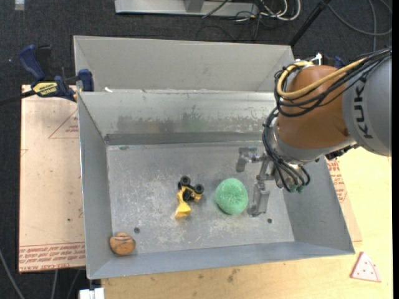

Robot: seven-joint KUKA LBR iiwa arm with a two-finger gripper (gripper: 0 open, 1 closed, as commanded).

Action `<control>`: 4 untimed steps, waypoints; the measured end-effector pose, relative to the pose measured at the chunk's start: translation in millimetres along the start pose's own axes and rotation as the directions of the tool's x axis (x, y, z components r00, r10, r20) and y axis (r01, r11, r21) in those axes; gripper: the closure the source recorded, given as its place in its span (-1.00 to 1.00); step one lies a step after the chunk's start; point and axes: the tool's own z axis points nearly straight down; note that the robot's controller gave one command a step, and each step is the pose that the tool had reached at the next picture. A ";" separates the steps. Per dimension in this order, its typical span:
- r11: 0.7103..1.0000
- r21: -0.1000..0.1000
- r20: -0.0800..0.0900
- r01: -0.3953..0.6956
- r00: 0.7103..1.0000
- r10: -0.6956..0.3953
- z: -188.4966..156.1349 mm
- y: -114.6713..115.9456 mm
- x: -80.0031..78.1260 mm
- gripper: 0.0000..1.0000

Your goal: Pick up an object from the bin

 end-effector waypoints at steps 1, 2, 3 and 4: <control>1.000 0.000 -0.003 0.011 1.000 -0.011 61.2 3.0 -10.6 -1.00; 0.982 0.001 -0.010 -0.189 0.982 0.189 116.3 14.0 4.6 1.00; 0.982 0.001 -0.009 -0.188 0.982 0.188 116.3 13.8 4.5 -1.00; 0.982 0.001 -0.009 -0.188 0.982 0.188 116.3 13.8 4.5 -1.00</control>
Offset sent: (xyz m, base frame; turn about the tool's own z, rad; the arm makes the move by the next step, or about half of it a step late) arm -0.0037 0.0130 -0.1160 0.1924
